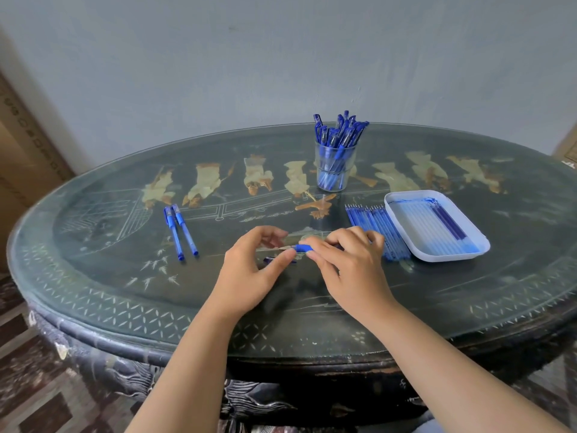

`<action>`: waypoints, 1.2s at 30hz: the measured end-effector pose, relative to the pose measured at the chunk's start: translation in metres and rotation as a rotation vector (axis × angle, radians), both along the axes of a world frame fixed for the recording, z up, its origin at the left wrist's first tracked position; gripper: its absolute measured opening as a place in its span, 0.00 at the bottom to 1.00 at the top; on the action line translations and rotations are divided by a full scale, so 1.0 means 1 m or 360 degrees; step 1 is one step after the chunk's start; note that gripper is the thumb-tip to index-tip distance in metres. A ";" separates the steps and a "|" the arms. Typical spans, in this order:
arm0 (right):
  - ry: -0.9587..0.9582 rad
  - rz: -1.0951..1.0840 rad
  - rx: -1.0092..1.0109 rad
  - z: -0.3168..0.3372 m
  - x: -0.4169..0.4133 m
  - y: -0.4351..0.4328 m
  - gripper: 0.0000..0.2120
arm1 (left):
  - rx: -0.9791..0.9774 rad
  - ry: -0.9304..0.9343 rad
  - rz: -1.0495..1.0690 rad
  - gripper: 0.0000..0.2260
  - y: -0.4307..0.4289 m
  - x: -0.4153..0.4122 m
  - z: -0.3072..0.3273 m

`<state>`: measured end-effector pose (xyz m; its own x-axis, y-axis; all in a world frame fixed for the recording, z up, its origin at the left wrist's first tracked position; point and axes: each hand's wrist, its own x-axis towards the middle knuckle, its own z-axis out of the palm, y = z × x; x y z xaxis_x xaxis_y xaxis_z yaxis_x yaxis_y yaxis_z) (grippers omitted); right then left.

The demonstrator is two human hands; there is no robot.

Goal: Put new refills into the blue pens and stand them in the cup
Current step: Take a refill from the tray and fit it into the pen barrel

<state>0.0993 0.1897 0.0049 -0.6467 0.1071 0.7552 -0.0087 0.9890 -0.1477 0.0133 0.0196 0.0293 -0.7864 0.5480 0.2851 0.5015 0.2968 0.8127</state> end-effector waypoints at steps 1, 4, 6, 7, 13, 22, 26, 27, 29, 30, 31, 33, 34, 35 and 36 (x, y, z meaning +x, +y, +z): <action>0.0002 0.0006 0.0003 0.000 0.000 0.000 0.08 | -0.0008 0.0014 -0.0013 0.05 0.000 0.000 0.001; -0.0001 0.0016 0.0005 0.001 0.000 -0.001 0.09 | -0.0046 0.0056 0.0014 0.06 0.001 0.001 0.000; -0.0004 0.0000 -0.0003 0.000 0.000 -0.001 0.10 | -0.0053 0.0022 0.0009 0.11 0.001 0.003 0.002; -0.0002 -0.0011 -0.0006 0.000 0.000 -0.001 0.10 | -0.0034 -0.0007 0.0000 0.12 0.001 0.004 0.003; 0.0010 -0.0005 0.0008 0.000 0.000 -0.001 0.10 | -0.0003 -0.0038 0.0070 0.09 0.001 0.002 0.004; 0.0037 -0.0024 0.0013 0.000 -0.001 -0.001 0.10 | 0.0057 -0.0173 0.0103 0.10 0.001 0.003 0.006; 0.0041 -0.0030 0.0014 0.000 -0.001 -0.001 0.09 | 0.0144 -0.0323 0.0026 0.16 -0.001 0.002 0.003; 0.0041 -0.0025 0.0014 0.000 -0.001 -0.001 0.10 | 0.0185 -0.0342 0.0025 0.12 -0.001 0.001 0.003; 0.0042 -0.0017 0.0012 0.001 -0.002 -0.001 0.10 | 0.0219 -0.0357 0.0059 0.05 -0.001 0.000 0.002; 0.0045 -0.0017 0.0012 0.001 -0.001 -0.001 0.11 | 0.0214 -0.0364 0.0083 0.05 -0.001 0.001 0.003; 0.0046 -0.0018 0.0012 0.001 -0.001 -0.001 0.11 | 0.0196 -0.0376 0.0094 0.08 -0.001 0.001 0.004; 0.0040 -0.0022 0.0015 0.000 -0.001 -0.001 0.11 | 0.0195 -0.0454 0.0063 0.13 -0.001 0.003 0.005; 0.0037 -0.0026 0.0018 0.000 -0.001 -0.001 0.11 | 0.0234 -0.0505 0.0031 0.13 -0.001 0.003 0.006; 0.0037 -0.0030 0.0021 0.000 -0.001 -0.001 0.10 | 0.0286 -0.0544 0.0006 0.13 -0.001 0.003 0.006; 0.0037 -0.0032 0.0019 0.000 -0.001 -0.001 0.10 | 0.0336 -0.0560 0.0003 0.11 -0.001 0.003 0.007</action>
<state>0.0980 0.1887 0.0049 -0.6268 0.1108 0.7713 0.0079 0.9907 -0.1359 0.0159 0.0190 0.0359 -0.8570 0.5046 0.1044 0.1816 0.1060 0.9777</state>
